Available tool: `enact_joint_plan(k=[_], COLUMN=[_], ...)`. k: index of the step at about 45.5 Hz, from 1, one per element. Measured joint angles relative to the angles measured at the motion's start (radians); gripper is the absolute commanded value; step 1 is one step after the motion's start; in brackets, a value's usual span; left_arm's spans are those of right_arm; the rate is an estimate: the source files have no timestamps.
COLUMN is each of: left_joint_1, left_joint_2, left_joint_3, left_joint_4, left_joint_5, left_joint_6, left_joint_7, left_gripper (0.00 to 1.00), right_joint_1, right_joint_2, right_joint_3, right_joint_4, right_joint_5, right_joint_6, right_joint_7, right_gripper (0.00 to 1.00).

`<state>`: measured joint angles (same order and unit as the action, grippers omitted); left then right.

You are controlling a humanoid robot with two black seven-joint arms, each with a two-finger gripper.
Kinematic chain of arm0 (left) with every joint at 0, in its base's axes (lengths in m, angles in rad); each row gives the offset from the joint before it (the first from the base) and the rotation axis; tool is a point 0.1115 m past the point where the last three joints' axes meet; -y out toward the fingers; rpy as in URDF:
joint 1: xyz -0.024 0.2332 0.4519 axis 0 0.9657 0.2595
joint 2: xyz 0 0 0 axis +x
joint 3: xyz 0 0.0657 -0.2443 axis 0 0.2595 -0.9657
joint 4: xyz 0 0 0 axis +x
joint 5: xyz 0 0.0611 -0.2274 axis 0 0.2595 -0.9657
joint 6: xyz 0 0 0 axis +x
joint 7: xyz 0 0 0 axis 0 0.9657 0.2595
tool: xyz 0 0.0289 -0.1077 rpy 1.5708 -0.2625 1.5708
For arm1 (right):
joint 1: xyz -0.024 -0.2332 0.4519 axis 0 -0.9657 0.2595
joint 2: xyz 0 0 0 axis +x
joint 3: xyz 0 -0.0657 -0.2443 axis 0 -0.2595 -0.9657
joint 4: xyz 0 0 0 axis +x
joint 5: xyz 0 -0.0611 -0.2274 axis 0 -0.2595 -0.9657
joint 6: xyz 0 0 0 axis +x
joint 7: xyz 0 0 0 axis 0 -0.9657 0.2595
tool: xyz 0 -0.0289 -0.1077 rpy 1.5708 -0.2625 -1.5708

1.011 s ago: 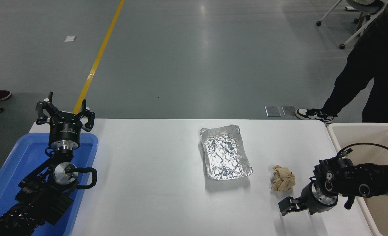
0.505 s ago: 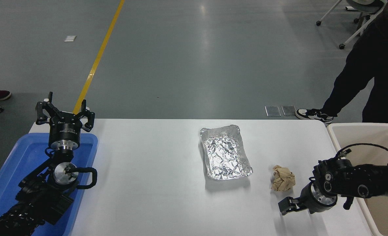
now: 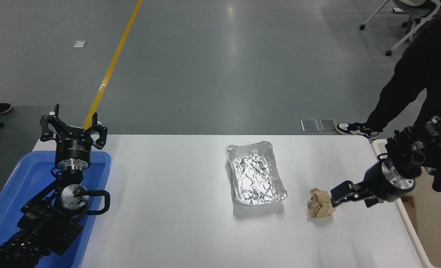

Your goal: Pick up foil plate and place in dustbin

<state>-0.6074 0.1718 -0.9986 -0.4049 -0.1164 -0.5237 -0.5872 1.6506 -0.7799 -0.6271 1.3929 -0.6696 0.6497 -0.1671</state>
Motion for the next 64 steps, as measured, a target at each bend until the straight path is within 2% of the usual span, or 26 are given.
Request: enact_joint_plan(k=[12, 30, 42, 51, 64], left_joint_1=[0.0, 0.0, 0.0, 0.001, 0.0], left_joint_2=[0.0, 0.0, 0.0, 0.0, 0.0], left_joint_3=[0.0, 0.0, 0.0, 0.0, 0.0], left_joint_4=[0.0, 0.0, 0.0, 0.0, 0.0], left_joint_5=[0.0, 0.0, 0.001, 0.001, 0.001], left_joint_6=[0.001, 0.001, -0.001, -0.001, -0.001], left_joint_7=[0.0, 0.0, 0.0, 0.001, 0.001], left_gripper=[0.99, 0.99, 0.99, 0.99, 0.99], right_joint_1=[0.34, 0.716, 0.728, 0.678, 0.511], right_joint_2=[0.04, 0.324, 0.431, 0.461, 0.484], right_joint_3=[-0.181, -0.398, -0.421, -0.414, -0.388], right_joint_4=[0.056, 0.119, 0.106, 0.06, 0.0], right_joint_5=[0.105, 0.312, 0.387, 0.449, 0.484], right_joint_6=[0.044, 0.105, 0.11, 0.093, -0.022], right_joint_7=[-0.019, -0.017, -0.017, -0.018, -0.021], right_gripper=[1.0, 1.0, 1.0, 1.0, 0.98])
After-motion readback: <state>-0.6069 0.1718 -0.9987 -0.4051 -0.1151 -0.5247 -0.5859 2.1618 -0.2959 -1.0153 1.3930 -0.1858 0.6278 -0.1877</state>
